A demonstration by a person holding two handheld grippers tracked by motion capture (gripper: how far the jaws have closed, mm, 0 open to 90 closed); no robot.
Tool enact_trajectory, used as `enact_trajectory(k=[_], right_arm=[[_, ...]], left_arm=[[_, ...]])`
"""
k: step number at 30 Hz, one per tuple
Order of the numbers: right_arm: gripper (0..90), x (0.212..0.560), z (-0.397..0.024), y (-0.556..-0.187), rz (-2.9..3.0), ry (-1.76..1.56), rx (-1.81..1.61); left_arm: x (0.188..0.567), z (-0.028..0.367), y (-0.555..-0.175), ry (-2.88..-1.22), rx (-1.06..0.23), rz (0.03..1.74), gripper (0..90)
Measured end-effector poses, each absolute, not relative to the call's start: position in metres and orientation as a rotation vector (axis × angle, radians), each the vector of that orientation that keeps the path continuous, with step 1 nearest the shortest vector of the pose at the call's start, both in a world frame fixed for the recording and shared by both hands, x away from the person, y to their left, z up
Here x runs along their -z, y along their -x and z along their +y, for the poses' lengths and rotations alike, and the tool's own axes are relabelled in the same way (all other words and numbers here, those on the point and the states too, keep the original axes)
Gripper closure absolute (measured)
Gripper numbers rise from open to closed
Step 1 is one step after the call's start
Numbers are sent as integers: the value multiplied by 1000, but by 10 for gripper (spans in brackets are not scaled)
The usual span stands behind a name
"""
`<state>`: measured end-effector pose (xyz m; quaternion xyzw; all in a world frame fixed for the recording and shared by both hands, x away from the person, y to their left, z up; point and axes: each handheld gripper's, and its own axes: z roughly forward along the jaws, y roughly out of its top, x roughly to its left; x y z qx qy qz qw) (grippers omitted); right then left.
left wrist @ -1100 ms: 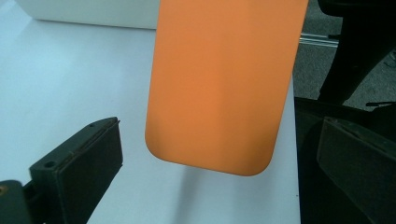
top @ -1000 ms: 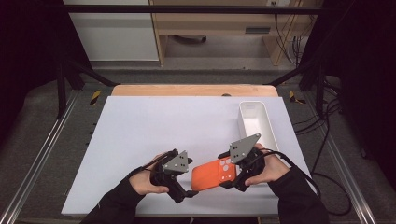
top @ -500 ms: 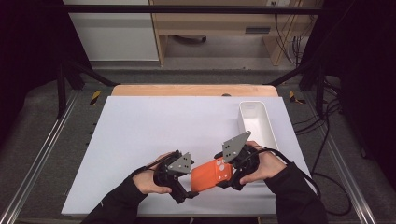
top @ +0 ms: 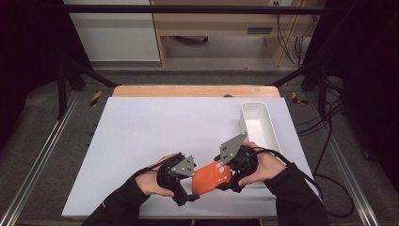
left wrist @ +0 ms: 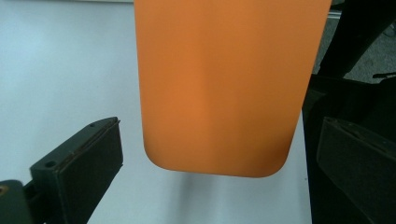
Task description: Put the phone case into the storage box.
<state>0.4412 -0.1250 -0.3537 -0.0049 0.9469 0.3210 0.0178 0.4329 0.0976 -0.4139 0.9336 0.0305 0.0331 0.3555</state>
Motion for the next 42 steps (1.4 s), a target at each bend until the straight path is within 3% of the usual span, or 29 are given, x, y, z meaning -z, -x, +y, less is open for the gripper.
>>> enact_trajectory(k=[42], right_arm=[[166,354,-111,-441,2969,28,-888]], left_arm=[[417,67,-439,-2559,-70,58,25]])
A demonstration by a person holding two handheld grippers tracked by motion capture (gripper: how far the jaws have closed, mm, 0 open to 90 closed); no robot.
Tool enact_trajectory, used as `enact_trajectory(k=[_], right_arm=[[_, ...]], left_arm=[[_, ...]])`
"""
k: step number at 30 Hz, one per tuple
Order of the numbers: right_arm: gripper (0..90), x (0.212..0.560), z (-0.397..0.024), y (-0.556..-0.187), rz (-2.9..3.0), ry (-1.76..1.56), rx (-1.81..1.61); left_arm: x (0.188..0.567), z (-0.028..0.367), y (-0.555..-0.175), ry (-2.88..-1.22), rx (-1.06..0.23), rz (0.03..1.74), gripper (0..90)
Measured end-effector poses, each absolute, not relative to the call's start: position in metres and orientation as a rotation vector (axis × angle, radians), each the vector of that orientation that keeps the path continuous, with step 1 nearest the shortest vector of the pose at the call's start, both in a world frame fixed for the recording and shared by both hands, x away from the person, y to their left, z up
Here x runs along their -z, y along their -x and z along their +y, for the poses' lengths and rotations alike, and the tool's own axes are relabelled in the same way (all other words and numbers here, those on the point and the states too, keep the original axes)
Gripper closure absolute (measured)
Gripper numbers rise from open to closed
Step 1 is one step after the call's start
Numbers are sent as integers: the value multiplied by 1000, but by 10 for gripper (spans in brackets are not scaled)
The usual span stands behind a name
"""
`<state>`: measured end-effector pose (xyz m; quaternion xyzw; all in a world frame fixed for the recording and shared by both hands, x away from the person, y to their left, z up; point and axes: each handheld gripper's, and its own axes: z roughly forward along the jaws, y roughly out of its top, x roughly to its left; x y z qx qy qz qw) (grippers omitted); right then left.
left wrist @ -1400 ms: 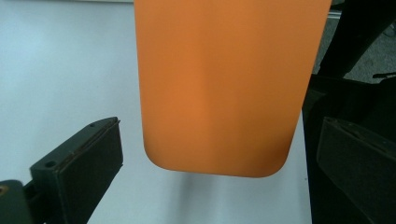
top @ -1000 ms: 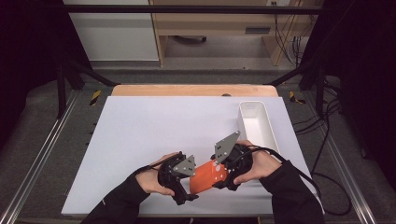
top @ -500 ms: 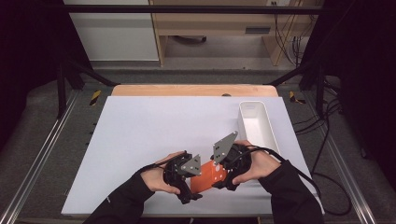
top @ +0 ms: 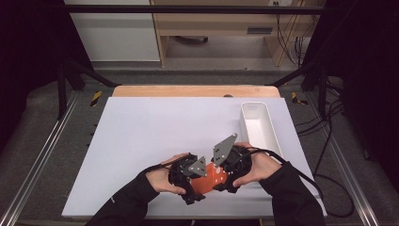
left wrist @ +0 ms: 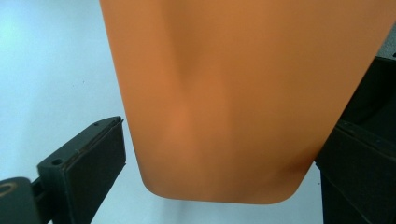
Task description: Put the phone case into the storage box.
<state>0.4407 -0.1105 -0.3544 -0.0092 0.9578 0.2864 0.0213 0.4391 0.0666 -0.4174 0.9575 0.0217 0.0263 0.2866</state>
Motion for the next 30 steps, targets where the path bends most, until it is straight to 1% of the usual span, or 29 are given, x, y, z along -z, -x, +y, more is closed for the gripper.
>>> enact_trajectory(k=[22,30], right_arm=[[166,357,-108,-440,2975,43,-861],[165,357,-108,-439,2980,42,-853]], left_arm=[[422,56,-437,-2609,-70,25,146],[422,56,-437,-2616,-82,18,153]])
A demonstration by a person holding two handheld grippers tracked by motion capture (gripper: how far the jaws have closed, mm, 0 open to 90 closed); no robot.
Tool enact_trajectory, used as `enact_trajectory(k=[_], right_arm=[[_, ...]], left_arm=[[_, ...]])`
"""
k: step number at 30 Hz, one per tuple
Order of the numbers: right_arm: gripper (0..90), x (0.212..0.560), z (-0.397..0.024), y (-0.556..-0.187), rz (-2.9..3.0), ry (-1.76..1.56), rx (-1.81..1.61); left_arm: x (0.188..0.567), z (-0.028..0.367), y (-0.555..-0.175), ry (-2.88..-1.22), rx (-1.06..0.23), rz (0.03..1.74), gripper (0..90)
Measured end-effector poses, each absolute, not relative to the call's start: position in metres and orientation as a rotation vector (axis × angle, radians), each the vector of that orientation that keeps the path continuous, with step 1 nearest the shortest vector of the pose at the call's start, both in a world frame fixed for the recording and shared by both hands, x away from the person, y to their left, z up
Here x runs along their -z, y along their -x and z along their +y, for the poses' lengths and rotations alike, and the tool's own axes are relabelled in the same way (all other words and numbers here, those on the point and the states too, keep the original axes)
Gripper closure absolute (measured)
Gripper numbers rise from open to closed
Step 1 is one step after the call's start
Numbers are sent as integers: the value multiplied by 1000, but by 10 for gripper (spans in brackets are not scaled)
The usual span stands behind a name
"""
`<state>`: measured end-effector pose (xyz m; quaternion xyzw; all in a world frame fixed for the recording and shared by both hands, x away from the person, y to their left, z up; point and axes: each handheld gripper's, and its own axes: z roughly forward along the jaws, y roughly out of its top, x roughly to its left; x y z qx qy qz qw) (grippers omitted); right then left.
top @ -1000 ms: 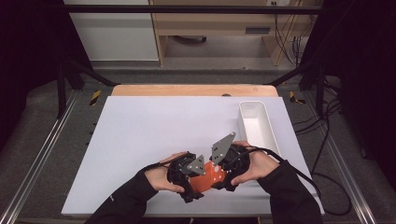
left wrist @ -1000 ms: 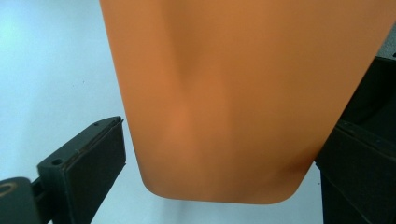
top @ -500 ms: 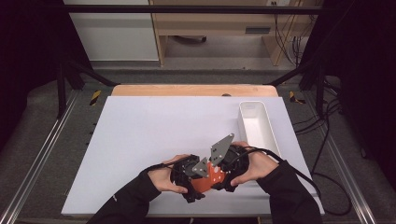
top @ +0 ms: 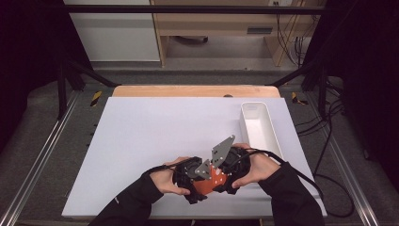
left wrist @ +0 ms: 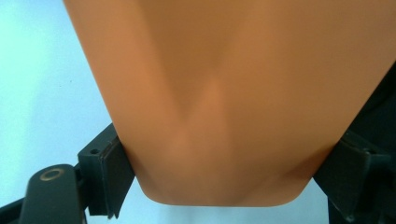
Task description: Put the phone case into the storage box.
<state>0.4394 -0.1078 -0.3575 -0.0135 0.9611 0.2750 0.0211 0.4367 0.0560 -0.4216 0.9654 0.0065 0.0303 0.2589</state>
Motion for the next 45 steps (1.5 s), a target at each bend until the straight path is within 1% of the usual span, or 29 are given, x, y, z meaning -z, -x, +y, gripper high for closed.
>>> enact_trajectory(k=[21,34,45], right_arm=[[152,356,-109,-439,2944,41,-883],[62,348,-115,-439,2877,6,-994],[27,334,-130,-437,2772,-51,-1133]], left_arm=[[420,61,-437,-2582,-132,19,159],[421,67,-440,-2569,-141,44,159],[421,73,-441,-2541,-133,65,158]])
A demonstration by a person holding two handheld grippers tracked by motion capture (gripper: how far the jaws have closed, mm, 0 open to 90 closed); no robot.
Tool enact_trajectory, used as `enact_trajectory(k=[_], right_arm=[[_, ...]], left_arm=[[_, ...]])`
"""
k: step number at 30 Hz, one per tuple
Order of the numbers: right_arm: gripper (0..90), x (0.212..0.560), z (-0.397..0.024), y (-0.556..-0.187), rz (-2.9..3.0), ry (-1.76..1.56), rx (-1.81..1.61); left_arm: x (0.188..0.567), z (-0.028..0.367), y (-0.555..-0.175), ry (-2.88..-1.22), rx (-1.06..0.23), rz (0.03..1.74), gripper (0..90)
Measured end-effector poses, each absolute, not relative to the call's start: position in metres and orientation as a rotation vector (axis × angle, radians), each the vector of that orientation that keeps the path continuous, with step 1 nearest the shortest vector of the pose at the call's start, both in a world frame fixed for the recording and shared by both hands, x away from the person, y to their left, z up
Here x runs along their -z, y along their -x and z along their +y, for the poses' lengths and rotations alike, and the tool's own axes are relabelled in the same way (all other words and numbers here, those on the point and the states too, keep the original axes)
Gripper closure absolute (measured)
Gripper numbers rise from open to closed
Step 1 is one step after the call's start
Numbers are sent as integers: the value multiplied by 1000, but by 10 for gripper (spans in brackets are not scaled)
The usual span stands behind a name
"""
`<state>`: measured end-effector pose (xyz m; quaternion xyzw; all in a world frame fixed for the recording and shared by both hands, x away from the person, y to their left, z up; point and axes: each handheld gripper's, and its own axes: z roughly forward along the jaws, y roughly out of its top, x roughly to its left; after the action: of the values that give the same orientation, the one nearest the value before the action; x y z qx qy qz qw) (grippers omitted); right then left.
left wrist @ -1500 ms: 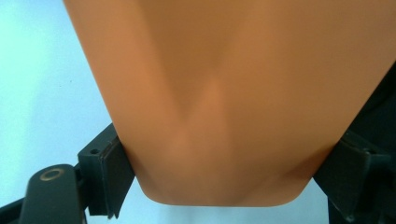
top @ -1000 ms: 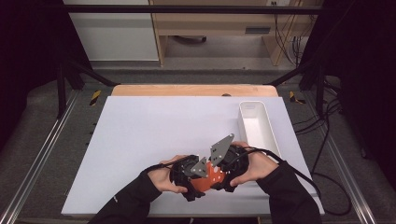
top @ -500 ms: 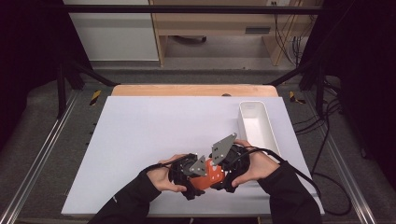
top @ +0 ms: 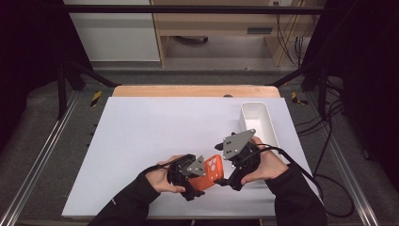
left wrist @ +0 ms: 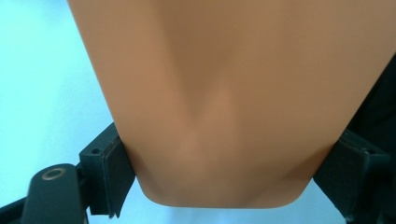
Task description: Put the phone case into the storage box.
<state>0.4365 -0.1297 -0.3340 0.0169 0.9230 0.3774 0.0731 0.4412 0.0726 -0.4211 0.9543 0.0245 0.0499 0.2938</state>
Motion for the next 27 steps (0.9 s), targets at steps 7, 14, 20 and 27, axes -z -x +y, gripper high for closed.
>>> enact_trajectory(k=[7,14,20,27], right_arm=[[18,333,-137,-436,2733,-72,-1190],[12,338,-145,-436,2715,-100,-1252],[10,344,-153,-436,2696,-138,-1302],[11,350,-158,-435,2683,-158,-1336]], left_arm=[[421,77,-443,-2520,-129,74,158],[420,80,-443,-2497,-127,75,157],[421,83,-443,-2465,-118,79,157],[418,85,-443,-2424,-118,77,157]])
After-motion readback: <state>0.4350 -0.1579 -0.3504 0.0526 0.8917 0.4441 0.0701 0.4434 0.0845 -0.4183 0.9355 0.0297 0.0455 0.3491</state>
